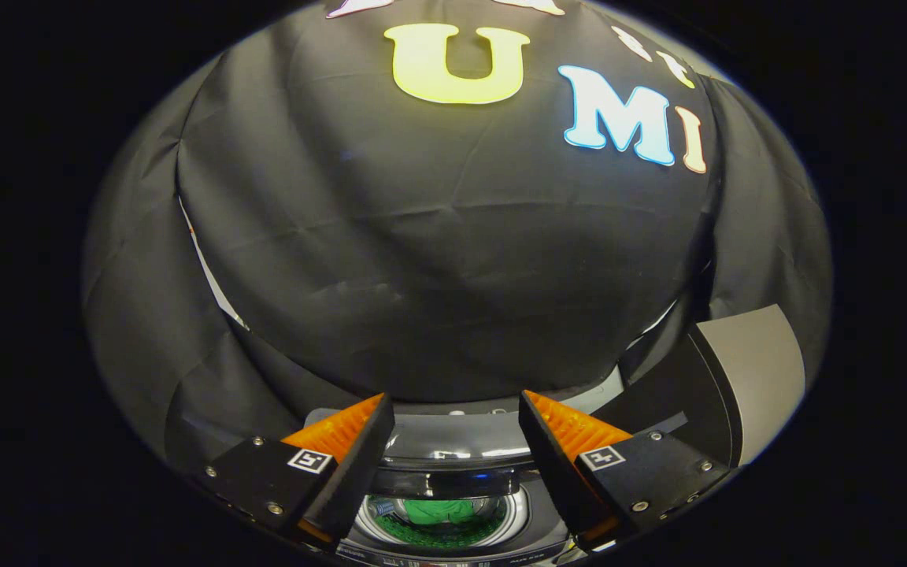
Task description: Put the clothes into the washing machine and then close the washing machine lid.
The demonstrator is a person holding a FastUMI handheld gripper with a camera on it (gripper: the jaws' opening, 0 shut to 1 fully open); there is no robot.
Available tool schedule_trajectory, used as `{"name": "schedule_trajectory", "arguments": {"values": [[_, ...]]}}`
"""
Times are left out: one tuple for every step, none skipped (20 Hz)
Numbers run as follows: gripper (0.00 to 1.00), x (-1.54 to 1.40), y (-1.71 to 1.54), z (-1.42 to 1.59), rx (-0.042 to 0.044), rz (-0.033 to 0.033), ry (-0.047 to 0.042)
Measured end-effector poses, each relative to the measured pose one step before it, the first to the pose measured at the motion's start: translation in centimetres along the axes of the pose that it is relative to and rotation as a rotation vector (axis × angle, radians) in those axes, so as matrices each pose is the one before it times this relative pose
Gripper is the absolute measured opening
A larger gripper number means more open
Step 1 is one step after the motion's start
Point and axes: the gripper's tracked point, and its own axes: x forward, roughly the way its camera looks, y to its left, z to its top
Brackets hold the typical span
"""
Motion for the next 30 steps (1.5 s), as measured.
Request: {"name": "schedule_trajectory", "arguments": {"values": [[0.98,-0.043,0.03,-0.052,-0.00143,0.00217,-0.00114],[0.98,-0.059,0.032,-0.007,-0.00085,0.00351,-0.00301],[0.98,-0.015,0.065,-0.127,0.00082,0.00415,-0.00178],[0.98,-0.063,0.04,0.024,0.00096,0.00355,-0.00134],[0.98,0.037,0.029,-0.156,0.00054,0.00237,-0.00002],[0.98,-0.043,-0.015,-0.003,0.00097,0.00287,-0.00237],[0.98,0.086,0.004,-0.109,0.00158,0.00113,-0.00117],[0.98,0.013,-0.03,-0.037,0.00004,0.00069,-0.0027],[0.98,0.02,-0.116,-0.159,0.00129,-0.00179,-0.00465],[0.98,-0.157,-0.102,-0.072,0.00131,-0.00124,-0.00529],[0.98,-0.148,-0.012,-0.205,0.0006,-0.00148,-0.00312],[0.98,-0.208,0.001,-0.084,0.00105,-0.00059,-0.00231],[0.98,-0.256,0.004,-0.197,-0.0002,-0.00008,-0.0029],[0.98,-0.138,-0.031,-0.063,0.0005,0.00114,-0.00324],[0.98,0.051,0.092,-0.141,0.00075,0.00171,-0.0043],[0.98,-0.159,0.013,-0.092,0.0027,0.00043,-0.0025],[0.98,-0.048,-0.033,-0.191,0.00016,-0.00047,-0.00485],[0.98,-0.104,-0.039,-0.046,-0.00007,-0.00035,-0.00307],[0.97,0.012,-0.007,-0.089,0.00052,0.00004,-0.00294],[0.97,-0.085,0.051,-0.178,0.00061,0.00012,-0.00292],[0.97,-0.136,0.123,-0.2,-0.00049,0.00131,-0.00249],[0.97,-0.052,0.008,-0.074,0.0008,0.00203,-0.002],[0.97,-0.007,0.007,-0.241,0.00068,0.0031,-0.00344],[0.97,-0.098,0.008,-0.122,0.00205,0.00245,-0.00311],[0.98,-0.039,-0.023,-0.207,-0.00054,0.00193,-0.00484],[0.97,-0.027,0.007,-0.116,-0.00017,0.00105,-0.00321],[0.97,-0.122,-0.003,-0.383,0.00079,-0.00018,-0.00319],[0.97,-0.142,-0.034,-0.252,0.00098,-0.0001,-0.00308],[0.97,0.065,0.016,-0.293,0.00176,-0.00129,-0.00248],[0.97,-0.029,0.005,-0.273,-0.0013,-0.00062,-0.00075]]}}
